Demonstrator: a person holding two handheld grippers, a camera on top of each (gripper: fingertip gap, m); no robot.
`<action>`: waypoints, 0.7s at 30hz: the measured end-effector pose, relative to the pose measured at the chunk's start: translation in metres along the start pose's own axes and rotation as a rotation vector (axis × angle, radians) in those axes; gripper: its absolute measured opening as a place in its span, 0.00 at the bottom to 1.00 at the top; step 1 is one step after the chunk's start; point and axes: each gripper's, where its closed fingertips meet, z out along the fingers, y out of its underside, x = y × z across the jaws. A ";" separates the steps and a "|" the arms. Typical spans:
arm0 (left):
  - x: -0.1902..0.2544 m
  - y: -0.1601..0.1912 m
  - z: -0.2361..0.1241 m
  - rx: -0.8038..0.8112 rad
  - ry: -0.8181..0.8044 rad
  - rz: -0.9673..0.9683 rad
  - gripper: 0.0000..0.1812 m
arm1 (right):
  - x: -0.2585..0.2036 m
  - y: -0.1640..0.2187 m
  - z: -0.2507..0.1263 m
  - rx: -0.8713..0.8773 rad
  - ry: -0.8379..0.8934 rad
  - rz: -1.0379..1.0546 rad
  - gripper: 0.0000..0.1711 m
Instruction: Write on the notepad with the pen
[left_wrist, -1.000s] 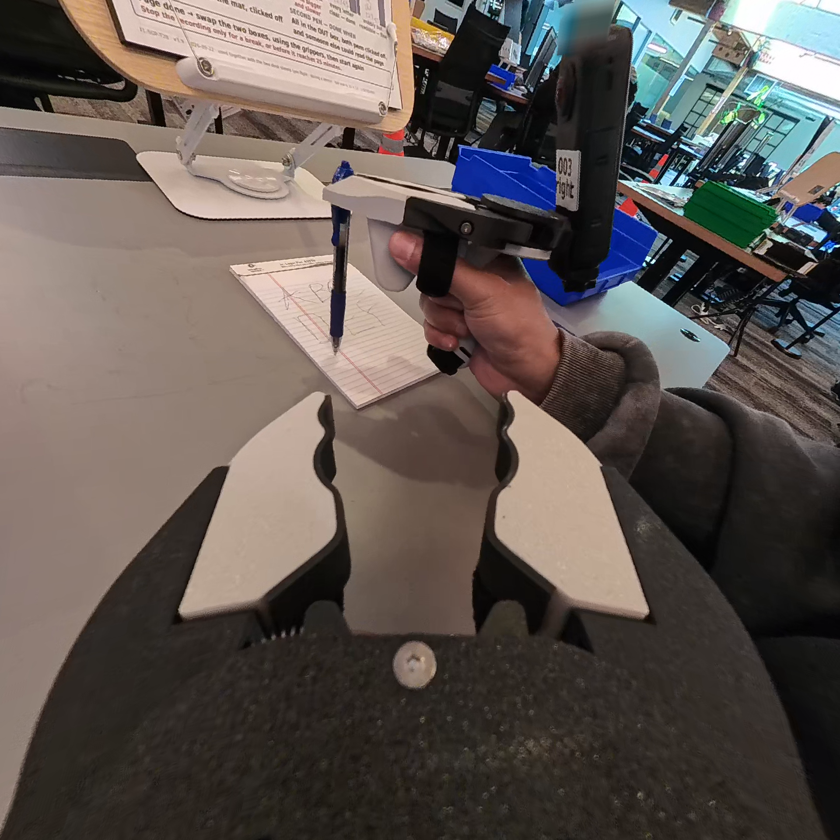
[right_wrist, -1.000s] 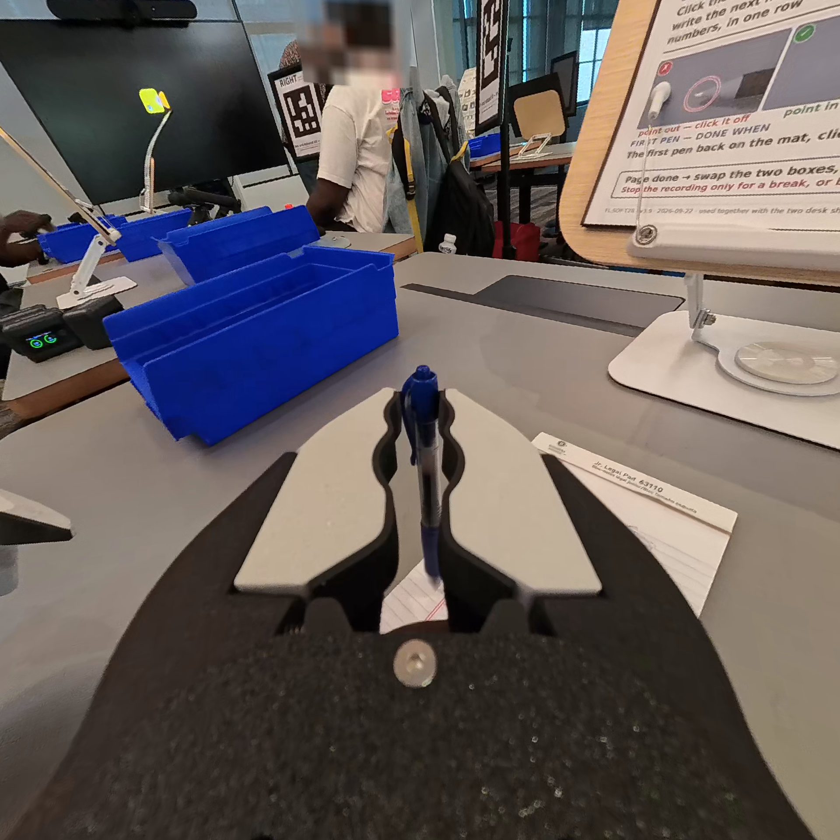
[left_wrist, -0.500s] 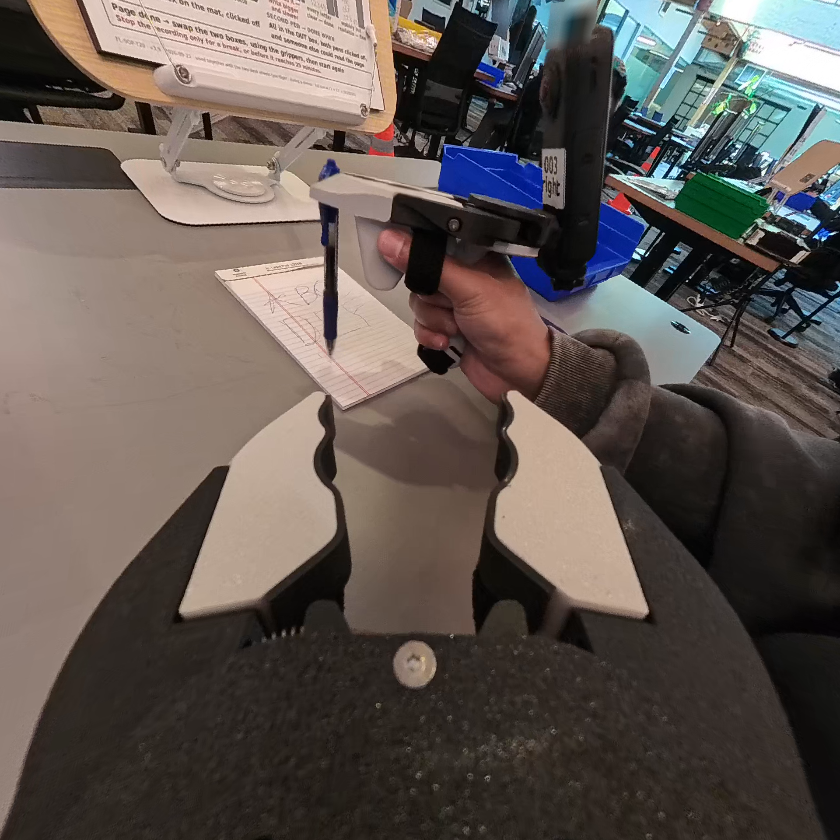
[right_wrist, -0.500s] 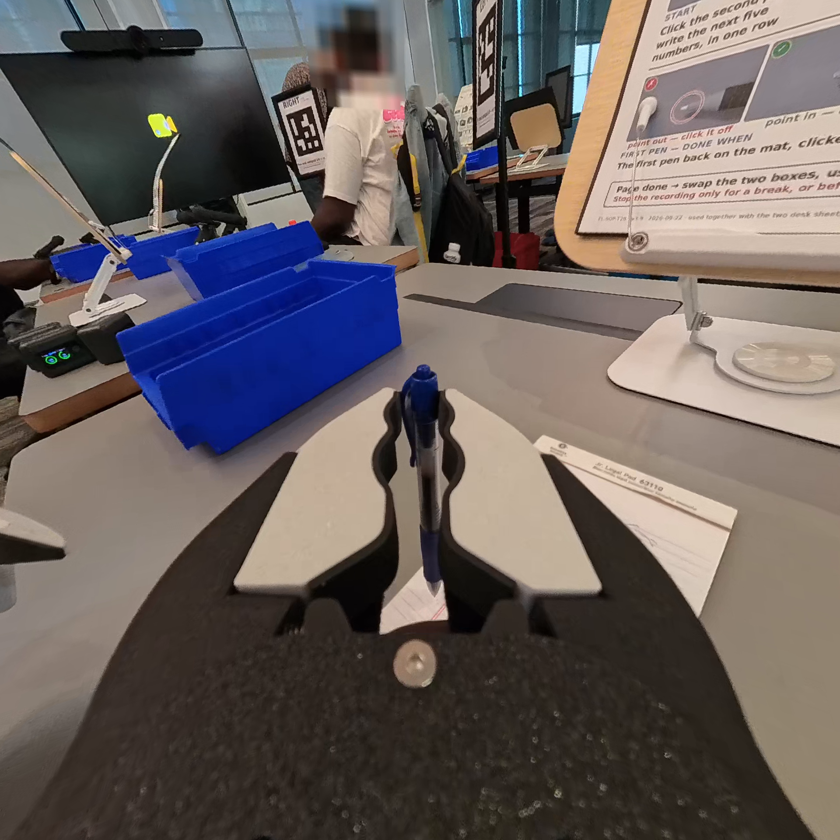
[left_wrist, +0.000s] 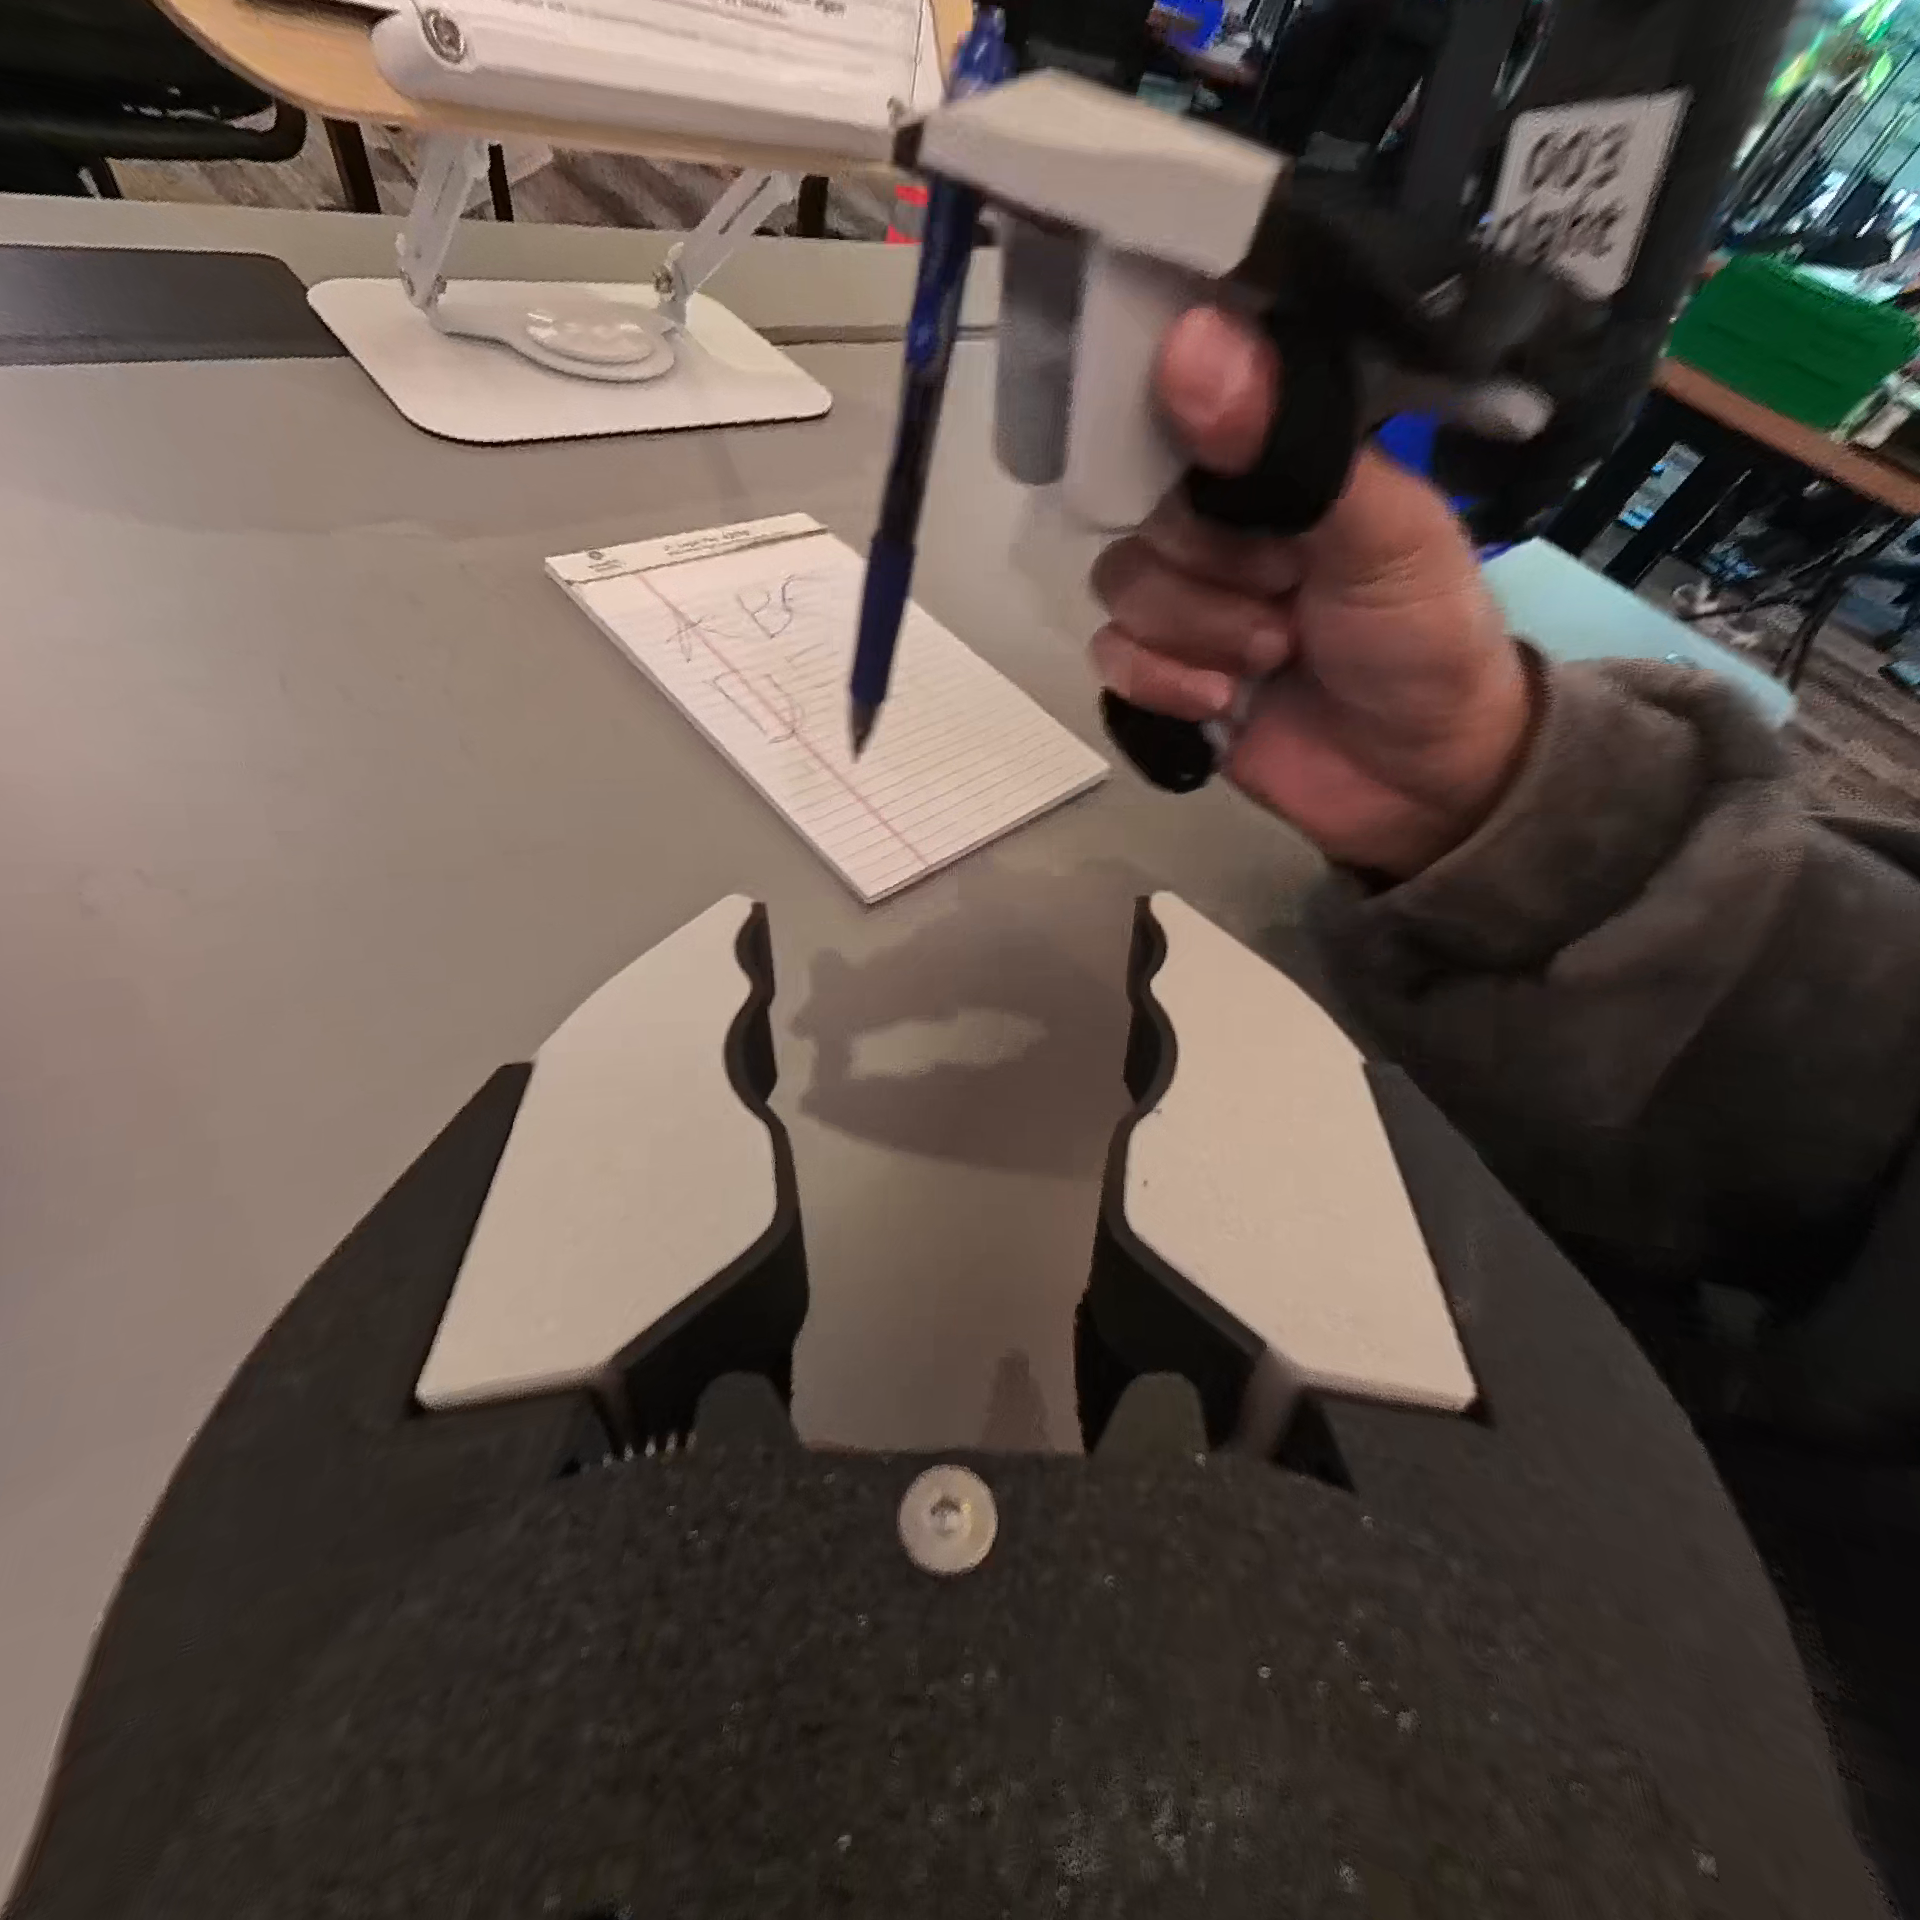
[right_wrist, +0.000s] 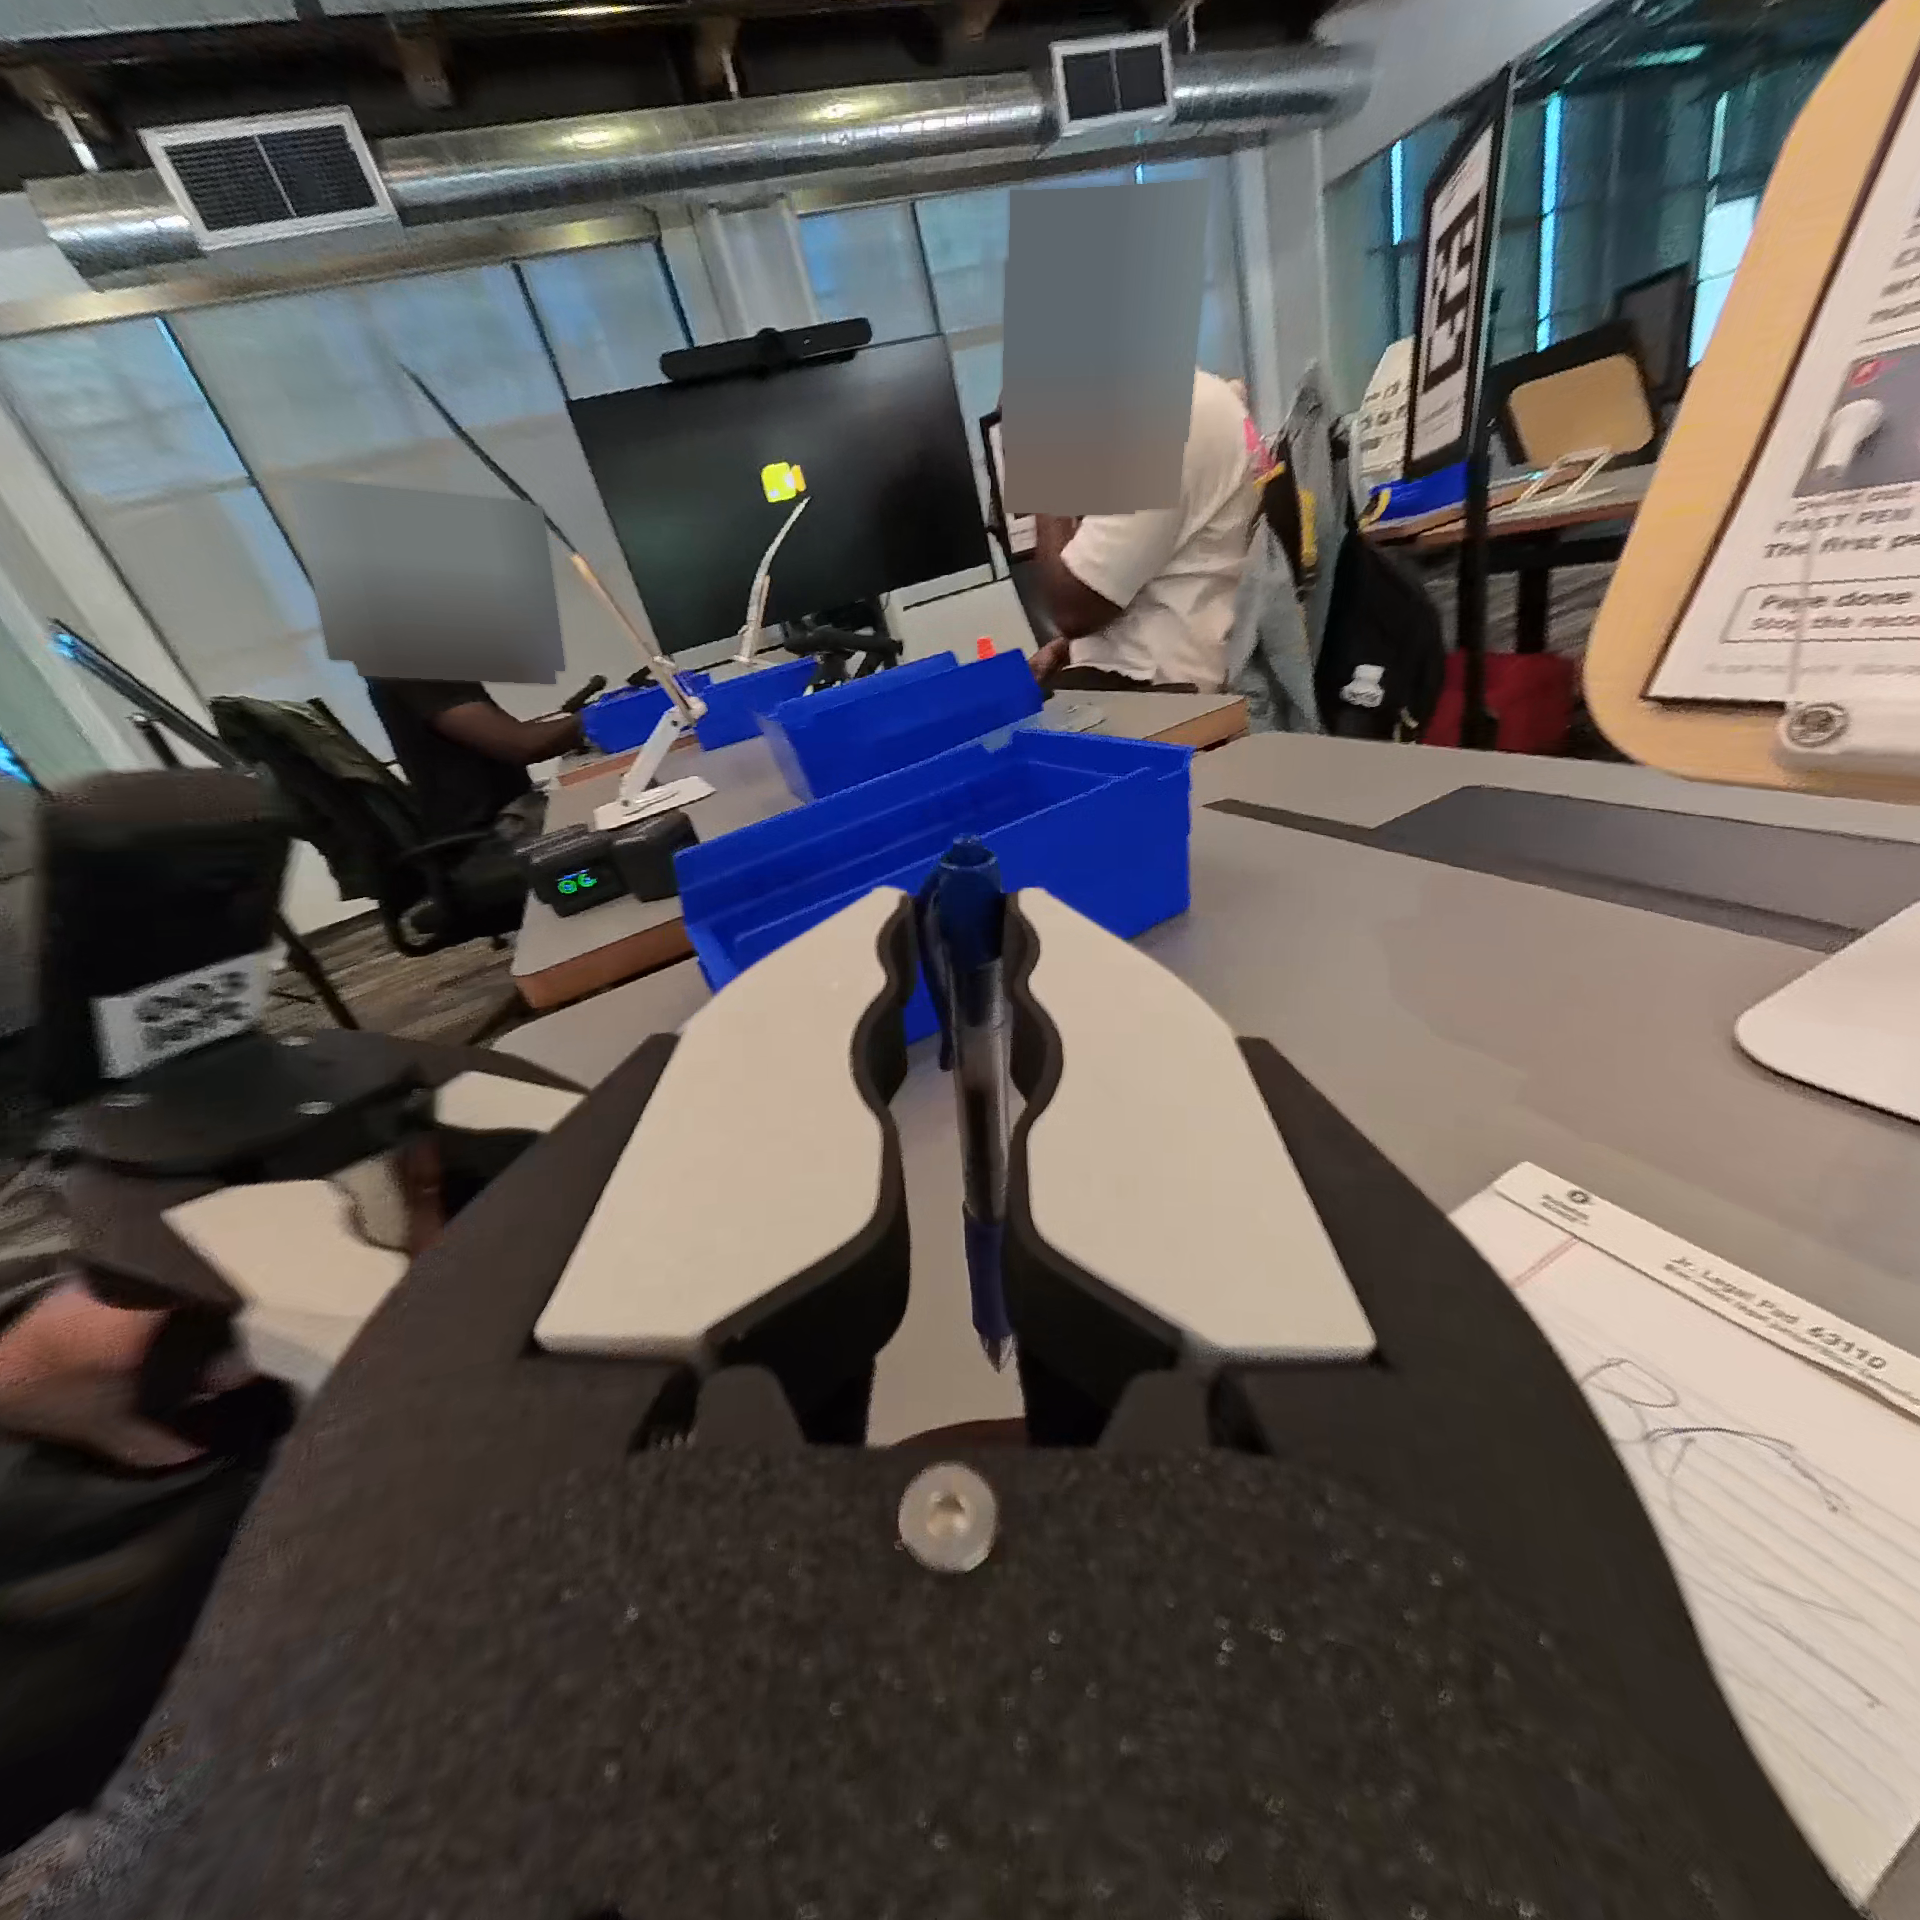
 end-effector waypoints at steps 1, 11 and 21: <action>-0.004 0.000 0.005 -0.011 -0.001 0.008 0.36 | -0.003 -0.002 0.000 -0.021 -0.001 0.022 0.09; -0.004 -0.035 0.051 -0.015 0.042 0.170 0.25 | -0.037 -0.013 0.009 -0.112 -0.034 0.110 0.09; -0.002 -0.034 0.057 -0.092 0.121 0.344 0.07 | -0.046 -0.010 -0.014 -0.360 -0.186 0.055 0.09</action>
